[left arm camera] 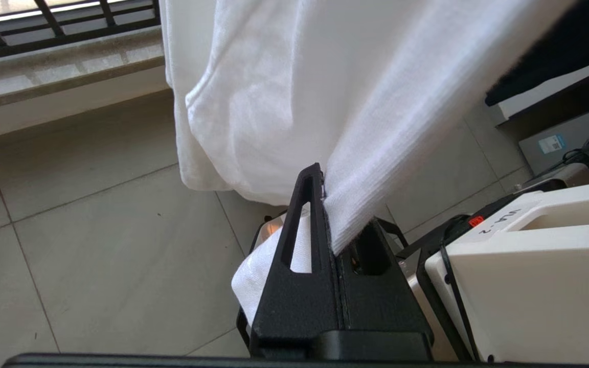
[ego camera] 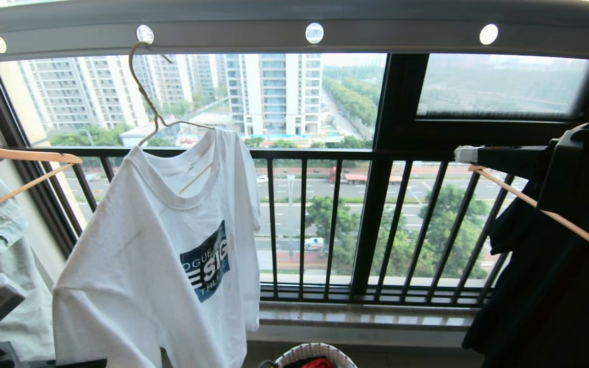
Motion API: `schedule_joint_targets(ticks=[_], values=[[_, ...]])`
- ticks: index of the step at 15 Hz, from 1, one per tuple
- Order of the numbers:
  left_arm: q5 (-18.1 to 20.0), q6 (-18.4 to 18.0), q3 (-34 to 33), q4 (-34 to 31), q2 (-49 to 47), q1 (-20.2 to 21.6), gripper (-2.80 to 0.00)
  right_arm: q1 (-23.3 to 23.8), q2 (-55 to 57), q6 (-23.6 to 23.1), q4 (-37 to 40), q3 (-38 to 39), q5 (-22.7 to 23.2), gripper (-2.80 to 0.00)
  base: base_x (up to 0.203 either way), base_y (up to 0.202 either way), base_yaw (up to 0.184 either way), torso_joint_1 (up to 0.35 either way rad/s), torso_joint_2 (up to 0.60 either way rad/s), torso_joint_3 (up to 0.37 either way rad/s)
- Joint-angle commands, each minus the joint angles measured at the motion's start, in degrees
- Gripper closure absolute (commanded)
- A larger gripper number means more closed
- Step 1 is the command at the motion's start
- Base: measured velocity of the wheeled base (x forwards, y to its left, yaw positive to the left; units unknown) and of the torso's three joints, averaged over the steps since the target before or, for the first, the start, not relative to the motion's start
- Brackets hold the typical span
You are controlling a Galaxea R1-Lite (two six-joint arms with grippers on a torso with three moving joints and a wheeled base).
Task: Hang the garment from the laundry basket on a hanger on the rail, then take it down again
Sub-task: Take the clothes off the clothes rack
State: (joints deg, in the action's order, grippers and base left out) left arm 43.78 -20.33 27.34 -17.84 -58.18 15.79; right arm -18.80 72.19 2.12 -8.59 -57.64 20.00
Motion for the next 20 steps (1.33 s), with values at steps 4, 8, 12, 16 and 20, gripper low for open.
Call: schedule_joint_targets(ticks=[4,8,12,16,20], values=[[-2.38,2.93,-0.74,-3.92,6.46,0.3,0.0,-0.01,-0.03,-0.01,-0.02,-0.11,0.12,0.0,0.0,0.0,0.0,0.0,0.0,0.0],[-7.53,3.02,-4.12,-3.97,6.82,0.3,0.0,-0.01,-0.01,-0.01,-0.02,-0.11,0.03,0.0,0.0,0.0,0.0,0.0,0.0,0.0],[-8.0,3.02,-6.49,-4.05,8.61,0.3,0.0,-0.01,0.05,-0.01,-0.02,-0.11,0.03,0.0,0.0,0.0,0.0,0.0,0.0,0.0],[-8.09,3.02,-7.2,-3.7,9.3,0.3,0.0,-0.01,0.14,-0.01,-0.02,-0.11,0.03,0.0,0.0,0.0,0.0,0.0,0.0,0.0],[-8.17,3.46,-5.54,-3.92,11.93,0.3,-2.8,-0.01,0.14,-0.01,-0.07,-0.18,0.03,0.0,0.0,0.0,0.0,0.0,0.0,0.0]])
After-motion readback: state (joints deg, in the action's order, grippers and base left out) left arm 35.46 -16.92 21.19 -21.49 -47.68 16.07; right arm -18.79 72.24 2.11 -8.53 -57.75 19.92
